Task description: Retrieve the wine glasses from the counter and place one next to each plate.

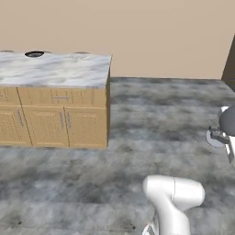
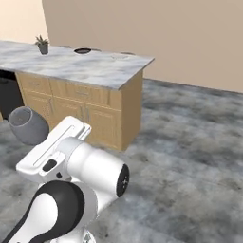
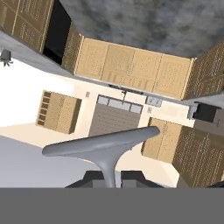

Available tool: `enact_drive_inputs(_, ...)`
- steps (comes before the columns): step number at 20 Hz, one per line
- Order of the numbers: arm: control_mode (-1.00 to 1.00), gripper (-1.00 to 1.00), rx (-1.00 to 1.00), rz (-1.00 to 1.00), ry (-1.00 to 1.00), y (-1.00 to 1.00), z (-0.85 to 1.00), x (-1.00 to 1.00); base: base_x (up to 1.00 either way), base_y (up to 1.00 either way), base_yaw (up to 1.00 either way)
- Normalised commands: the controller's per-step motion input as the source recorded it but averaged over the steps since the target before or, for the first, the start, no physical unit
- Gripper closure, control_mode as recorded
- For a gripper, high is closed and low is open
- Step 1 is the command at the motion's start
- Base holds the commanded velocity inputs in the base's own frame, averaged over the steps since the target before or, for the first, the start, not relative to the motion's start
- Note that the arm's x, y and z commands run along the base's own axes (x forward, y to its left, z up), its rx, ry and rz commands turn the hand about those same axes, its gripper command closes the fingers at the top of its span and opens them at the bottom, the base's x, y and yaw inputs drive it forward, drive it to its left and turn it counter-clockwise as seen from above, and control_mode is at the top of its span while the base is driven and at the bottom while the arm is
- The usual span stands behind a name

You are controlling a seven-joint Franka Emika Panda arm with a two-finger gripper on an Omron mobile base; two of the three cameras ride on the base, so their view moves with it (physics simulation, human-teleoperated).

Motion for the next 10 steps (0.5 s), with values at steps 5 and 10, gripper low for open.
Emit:
enact_drive_inputs(5, 1.00, 1.00, 0.00, 0.00, 0.00, 0.00, 0.00, 0.00, 1.00, -0.95, -0.03)
enact_drive_inputs(10, 1.00, 1.00, 0.00, 0.00, 0.00, 0.00, 0.00, 0.00, 1.00, -0.67, 0.09)
